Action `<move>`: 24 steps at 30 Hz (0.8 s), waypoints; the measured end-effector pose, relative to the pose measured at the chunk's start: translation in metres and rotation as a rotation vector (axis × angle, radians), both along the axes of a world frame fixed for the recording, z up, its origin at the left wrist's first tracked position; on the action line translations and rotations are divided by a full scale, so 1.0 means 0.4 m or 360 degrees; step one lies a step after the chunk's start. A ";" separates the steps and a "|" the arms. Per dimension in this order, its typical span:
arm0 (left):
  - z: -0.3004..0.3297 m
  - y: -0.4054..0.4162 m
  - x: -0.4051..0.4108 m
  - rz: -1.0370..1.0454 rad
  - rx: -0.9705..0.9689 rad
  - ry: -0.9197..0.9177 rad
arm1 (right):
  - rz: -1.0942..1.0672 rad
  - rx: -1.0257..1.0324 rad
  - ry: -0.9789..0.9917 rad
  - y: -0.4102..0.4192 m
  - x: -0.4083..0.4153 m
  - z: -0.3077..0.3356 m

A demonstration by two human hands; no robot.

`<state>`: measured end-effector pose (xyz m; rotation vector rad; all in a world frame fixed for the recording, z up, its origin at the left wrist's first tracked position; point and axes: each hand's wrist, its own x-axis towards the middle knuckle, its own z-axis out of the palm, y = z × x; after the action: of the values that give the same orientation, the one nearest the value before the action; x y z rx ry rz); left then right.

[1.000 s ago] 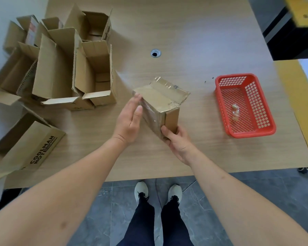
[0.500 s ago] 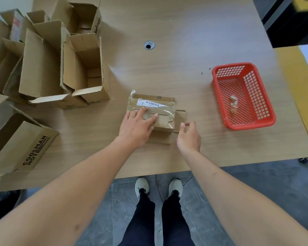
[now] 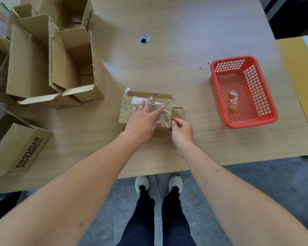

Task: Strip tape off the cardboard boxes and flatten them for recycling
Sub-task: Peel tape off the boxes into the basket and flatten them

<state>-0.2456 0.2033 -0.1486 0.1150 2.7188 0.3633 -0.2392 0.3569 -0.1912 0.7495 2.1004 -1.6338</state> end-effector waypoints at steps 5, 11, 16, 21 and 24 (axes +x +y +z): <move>-0.006 0.004 -0.007 0.0015 -0.0083 -0.0053 | -0.0213 0.0202 -0.0048 -0.013 -0.024 0.026; -0.007 0.048 -0.021 0.0276 -0.0064 -0.0013 | -0.0308 0.0144 0.0082 -0.022 -0.021 0.054; -0.004 0.050 -0.034 0.0313 -0.0016 -0.0055 | -0.0480 -0.0059 -0.0046 0.002 -0.045 0.048; -0.003 0.050 -0.032 0.0320 0.0014 -0.0084 | -0.0360 -0.0047 0.0045 0.019 -0.045 0.056; 0.001 0.048 -0.033 0.0321 0.0026 -0.0119 | -0.0261 0.0011 0.0140 0.029 -0.044 0.052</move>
<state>-0.2589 0.2225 -0.1483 -0.1665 2.6598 0.4384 -0.2570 0.3683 -0.1703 0.8878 2.1557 -1.7755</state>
